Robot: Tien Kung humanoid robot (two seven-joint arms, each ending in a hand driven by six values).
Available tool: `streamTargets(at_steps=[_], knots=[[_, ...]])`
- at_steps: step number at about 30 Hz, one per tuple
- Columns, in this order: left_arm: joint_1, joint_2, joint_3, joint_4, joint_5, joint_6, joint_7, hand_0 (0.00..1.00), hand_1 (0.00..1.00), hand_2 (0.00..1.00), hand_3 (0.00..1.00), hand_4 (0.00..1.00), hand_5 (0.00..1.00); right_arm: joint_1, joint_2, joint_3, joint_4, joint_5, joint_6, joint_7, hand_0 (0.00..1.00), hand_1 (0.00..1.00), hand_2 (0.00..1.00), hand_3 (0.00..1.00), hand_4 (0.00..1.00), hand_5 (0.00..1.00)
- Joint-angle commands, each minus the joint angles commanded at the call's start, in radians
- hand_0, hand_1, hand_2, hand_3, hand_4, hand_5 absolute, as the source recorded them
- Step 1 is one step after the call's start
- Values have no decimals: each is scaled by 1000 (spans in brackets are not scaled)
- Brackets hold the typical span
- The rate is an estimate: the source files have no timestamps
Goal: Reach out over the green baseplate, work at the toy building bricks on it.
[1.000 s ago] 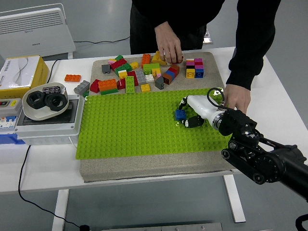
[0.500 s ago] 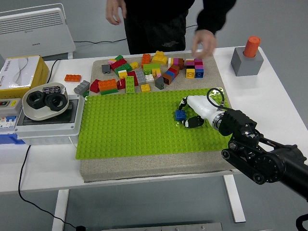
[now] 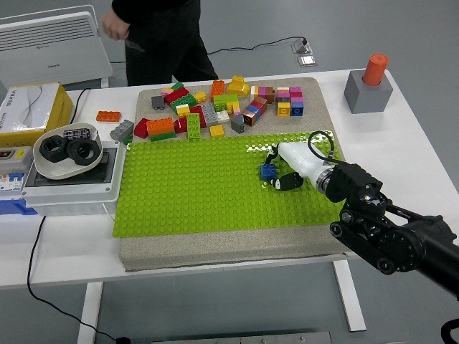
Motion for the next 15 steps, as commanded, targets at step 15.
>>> streamTargets(at_steps=[15], knots=[[0,1,4,0,1,-2,0,791,717,719,805,727,838,-4,1,6,2,-1,-3,-2,768,701,733,656,687,202]])
